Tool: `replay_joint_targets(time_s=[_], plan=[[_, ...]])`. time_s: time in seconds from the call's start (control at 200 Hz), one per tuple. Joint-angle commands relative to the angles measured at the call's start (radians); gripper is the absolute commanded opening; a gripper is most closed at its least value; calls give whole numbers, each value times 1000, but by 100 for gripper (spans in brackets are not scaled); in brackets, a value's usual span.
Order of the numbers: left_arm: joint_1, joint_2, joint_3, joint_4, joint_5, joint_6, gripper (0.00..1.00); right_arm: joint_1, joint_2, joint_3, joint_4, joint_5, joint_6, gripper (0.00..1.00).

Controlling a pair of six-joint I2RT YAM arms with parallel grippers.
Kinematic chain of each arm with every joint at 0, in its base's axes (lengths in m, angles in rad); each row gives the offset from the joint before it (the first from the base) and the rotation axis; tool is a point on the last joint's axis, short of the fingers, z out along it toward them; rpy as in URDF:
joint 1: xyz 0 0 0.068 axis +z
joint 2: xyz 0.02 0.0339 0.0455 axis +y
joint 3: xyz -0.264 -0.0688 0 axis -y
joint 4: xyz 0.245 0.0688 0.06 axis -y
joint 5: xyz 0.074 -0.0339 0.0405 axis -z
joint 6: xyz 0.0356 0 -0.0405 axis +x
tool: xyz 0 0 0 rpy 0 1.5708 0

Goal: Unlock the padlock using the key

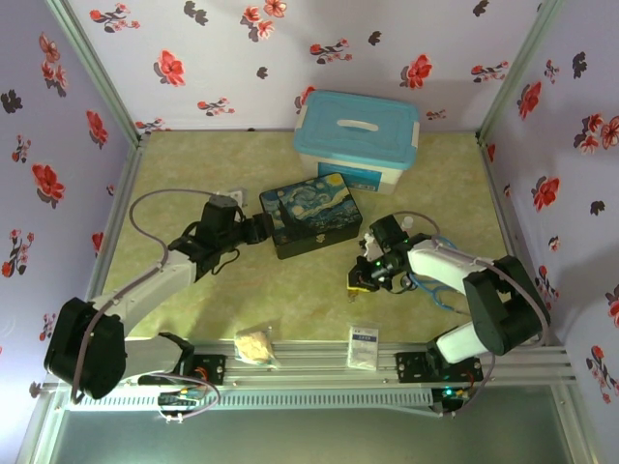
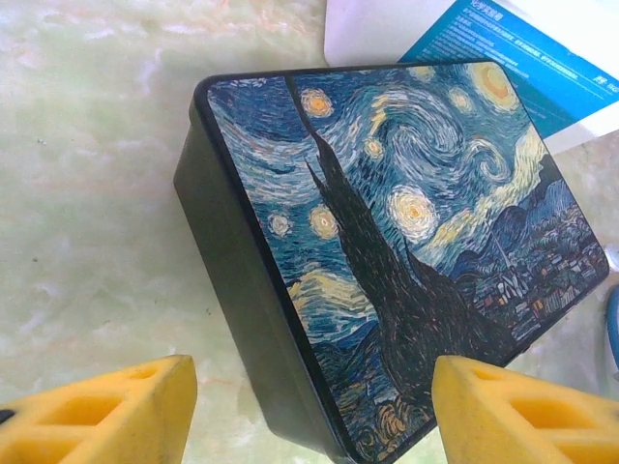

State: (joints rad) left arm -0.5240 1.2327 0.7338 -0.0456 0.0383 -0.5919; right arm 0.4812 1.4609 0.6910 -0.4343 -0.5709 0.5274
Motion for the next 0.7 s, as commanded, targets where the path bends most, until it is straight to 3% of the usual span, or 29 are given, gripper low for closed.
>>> replay_joint_targets(time_s=[0.0,0.29,0.695], plan=[[-7,-26,-12,34,8,-13,66,-10,4,-4,-51,31,-25,0],[-9,-25,-55,86,13,-42,66,-36,16,-11,-72,62,-29,0],[-52,46,-33,52,-56,-22,80,-35,32,28,-134,177,-56,22]])
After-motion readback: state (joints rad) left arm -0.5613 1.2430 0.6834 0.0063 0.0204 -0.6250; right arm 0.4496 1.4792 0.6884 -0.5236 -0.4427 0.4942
